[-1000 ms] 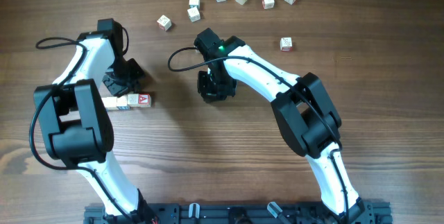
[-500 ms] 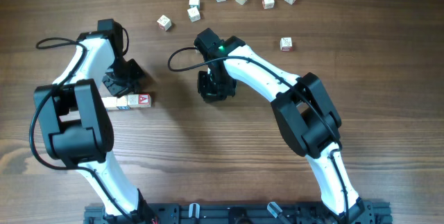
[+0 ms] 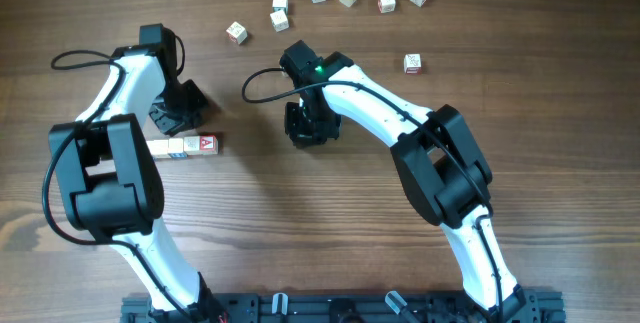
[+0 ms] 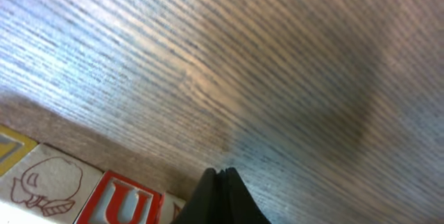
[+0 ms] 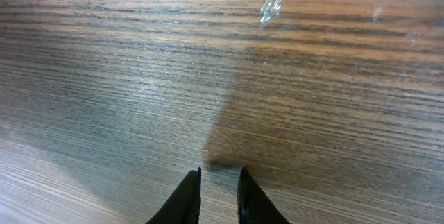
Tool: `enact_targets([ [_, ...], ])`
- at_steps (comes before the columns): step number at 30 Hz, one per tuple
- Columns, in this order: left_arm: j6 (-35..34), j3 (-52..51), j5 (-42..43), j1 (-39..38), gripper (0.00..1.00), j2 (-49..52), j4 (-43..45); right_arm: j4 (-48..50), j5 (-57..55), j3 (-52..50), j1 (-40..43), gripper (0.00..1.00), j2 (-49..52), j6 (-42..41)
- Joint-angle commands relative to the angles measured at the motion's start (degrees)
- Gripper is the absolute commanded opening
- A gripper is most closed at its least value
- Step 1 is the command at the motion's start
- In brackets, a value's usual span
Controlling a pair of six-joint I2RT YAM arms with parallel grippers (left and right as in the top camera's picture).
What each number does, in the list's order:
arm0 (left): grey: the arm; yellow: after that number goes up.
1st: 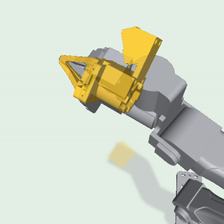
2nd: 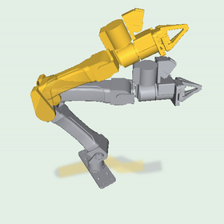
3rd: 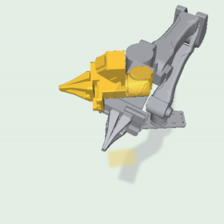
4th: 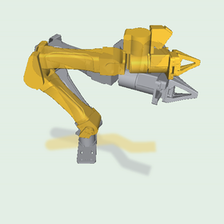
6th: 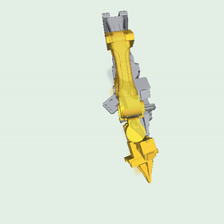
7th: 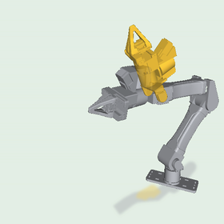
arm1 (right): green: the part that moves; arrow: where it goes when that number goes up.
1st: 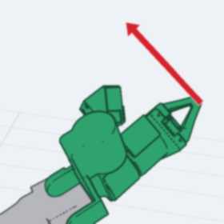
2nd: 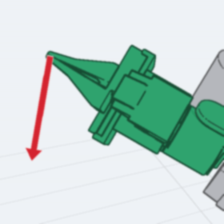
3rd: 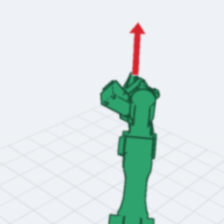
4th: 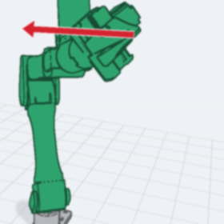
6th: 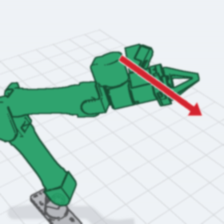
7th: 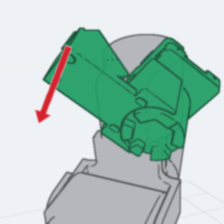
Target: Form a horizontal line
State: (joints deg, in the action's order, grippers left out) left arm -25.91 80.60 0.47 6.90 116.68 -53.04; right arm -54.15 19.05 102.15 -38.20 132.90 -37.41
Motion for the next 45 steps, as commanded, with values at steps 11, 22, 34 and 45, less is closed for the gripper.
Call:
enact_targets([
  [11,-1.8,0.0,5.5,0.1,0.04,0.7,7.2,3.0,-4.3,-1.7,0.1,0.18,3.1,-0.8],
  [22,-1.5,0.0,5.5,0.1,0.04,0.7,1.3,3.7,-11.8,-1.7,0.2,0.15,3.1,-1.4],
  [34,-1.6,0.0,5.5,0.1,0.04,0.7,-0.5,4.0,-11.8,-1.7,0.2,0.14,3.1,-0.1],
  [45,-1.6,0.0,-0.1,0.1,0.04,0.7,1.8,4.0,-11.8,-1.7,0.2,0.14,3.1,0.0],
])
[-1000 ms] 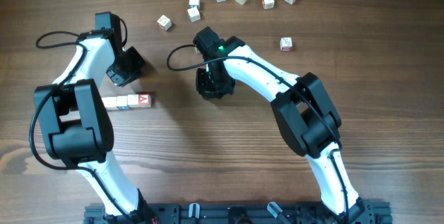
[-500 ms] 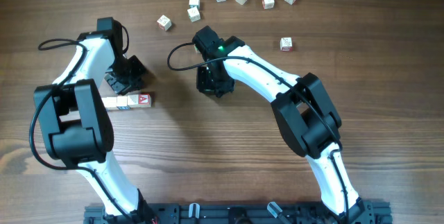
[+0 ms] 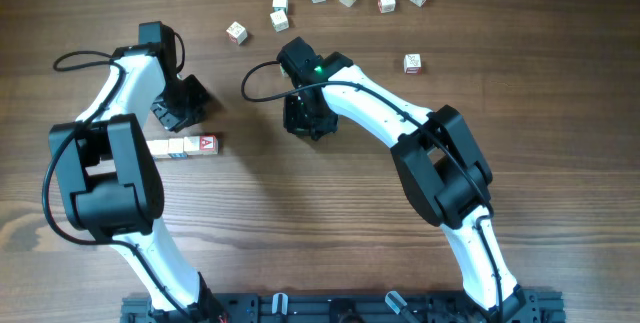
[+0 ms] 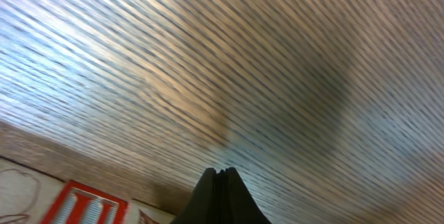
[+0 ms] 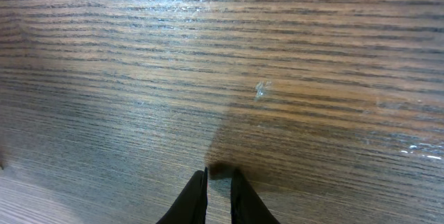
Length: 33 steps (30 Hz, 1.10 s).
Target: Form a horizontal line
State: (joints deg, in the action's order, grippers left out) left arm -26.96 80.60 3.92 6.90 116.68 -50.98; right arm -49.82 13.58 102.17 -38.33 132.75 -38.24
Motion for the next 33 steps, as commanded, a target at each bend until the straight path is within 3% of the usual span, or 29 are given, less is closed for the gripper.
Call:
enact_targets([
  [1,-0.5,0.0,-3.8,0.1,0.04,0.7,-0.3,-0.3,-6.3,-1.7,0.3,0.15,3.2,0.8],
  [33,-0.5,0.0,-3.8,0.1,0.04,0.7,-5.2,-0.3,-6.3,-1.7,0.3,0.15,3.2,2.2],
])
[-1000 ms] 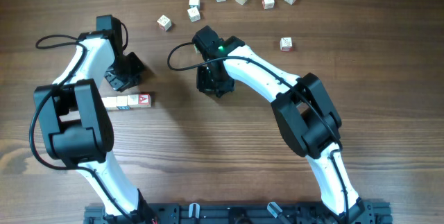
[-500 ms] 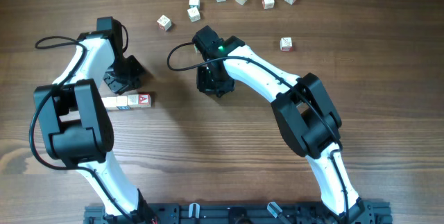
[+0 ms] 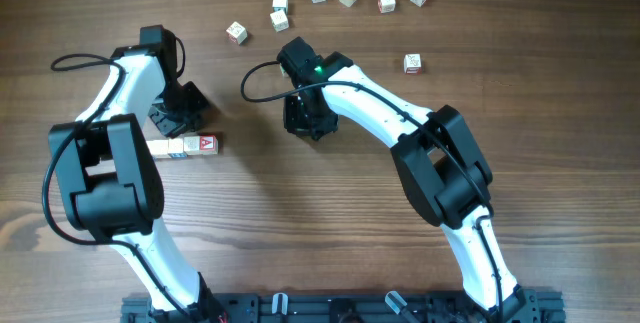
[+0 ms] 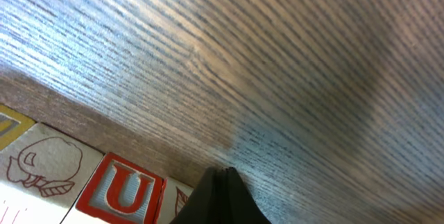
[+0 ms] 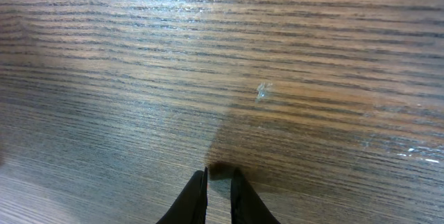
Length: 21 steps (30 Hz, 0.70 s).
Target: Form a horizontal line
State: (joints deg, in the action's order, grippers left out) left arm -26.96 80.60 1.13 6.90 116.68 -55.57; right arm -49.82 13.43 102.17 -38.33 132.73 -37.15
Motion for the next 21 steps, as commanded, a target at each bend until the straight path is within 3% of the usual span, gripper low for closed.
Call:
enact_targets([
  [1,-0.5,0.0,-1.0,0.1,0.04,0.7,-0.7,-0.3,-6.1,-1.7,0.3,0.15,3.2,1.1],
  [21,-0.5,0.0,-1.0,0.1,0.04,0.7,-2.0,-0.3,-6.1,-1.7,0.3,0.14,3.2,1.2],
])
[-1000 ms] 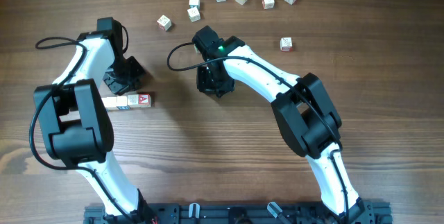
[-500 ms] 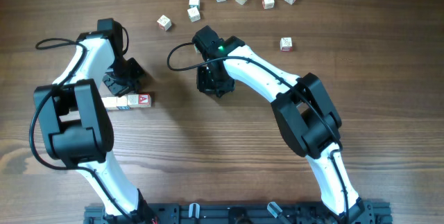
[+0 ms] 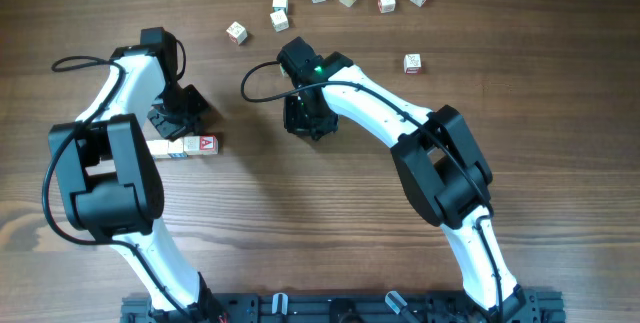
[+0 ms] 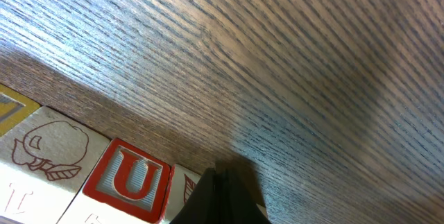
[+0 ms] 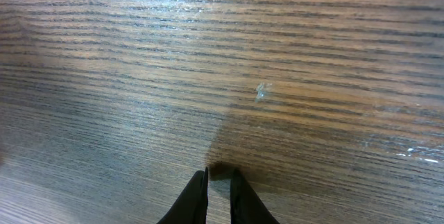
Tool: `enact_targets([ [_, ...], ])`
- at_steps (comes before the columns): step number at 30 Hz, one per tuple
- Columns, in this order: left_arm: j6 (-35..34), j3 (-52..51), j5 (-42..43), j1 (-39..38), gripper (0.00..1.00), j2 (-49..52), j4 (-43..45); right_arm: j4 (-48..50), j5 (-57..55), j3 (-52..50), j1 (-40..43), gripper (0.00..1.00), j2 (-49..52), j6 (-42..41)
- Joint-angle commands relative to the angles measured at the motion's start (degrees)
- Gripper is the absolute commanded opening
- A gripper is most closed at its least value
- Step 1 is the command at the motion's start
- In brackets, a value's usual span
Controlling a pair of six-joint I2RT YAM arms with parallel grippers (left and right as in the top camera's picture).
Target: Form a horizontal line
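A short row of letter blocks [image 3: 186, 146] lies at the left, its right end a red "A" block [image 3: 207, 144]. My left gripper [image 3: 175, 120] hovers just behind that row, shut and empty. In the left wrist view its shut tips [image 4: 223, 177] sit beside a red "U" block [image 4: 132, 179] and a block with a red drawing [image 4: 48, 148]. My right gripper [image 3: 304, 121] is at mid-table over bare wood. Its fingers [image 5: 218, 182] are nearly together with a thin slit and nothing between them.
Several loose blocks lie scattered along the far edge, from one at the left [image 3: 237, 32] to one at the right. A single block [image 3: 412, 62] sits nearer, to the right of the right arm. Both arms' cables trail over the table.
My left gripper has come slightly closer to the row, so the "U" block shows more fully beside its tips. The right gripper has not moved.
At first my left gripper was shut behind the row and the right one hung over bare wood with a wider gap. Then the left had shifted off along the row and the right had moved slightly back, its gap narrower. The left then returned beside the "U" block.
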State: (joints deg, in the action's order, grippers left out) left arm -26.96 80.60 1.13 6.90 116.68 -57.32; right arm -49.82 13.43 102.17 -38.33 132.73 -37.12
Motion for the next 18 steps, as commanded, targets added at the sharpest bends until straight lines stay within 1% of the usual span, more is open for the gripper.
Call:
enact_targets([
  [1,-0.5,0.0,-1.0,0.1,0.04,0.7,-0.3,-0.3,-6.1,-1.7,0.3,0.14,3.2,1.2],
  [14,-0.5,0.0,-1.0,0.1,0.04,0.7,-1.0,-0.3,-6.1,-1.7,0.3,0.14,3.2,1.2],
  [18,-0.6,0.0,-1.0,0.1,0.04,0.7,0.1,-0.3,-6.1,-1.7,0.3,0.14,3.2,1.2],
])
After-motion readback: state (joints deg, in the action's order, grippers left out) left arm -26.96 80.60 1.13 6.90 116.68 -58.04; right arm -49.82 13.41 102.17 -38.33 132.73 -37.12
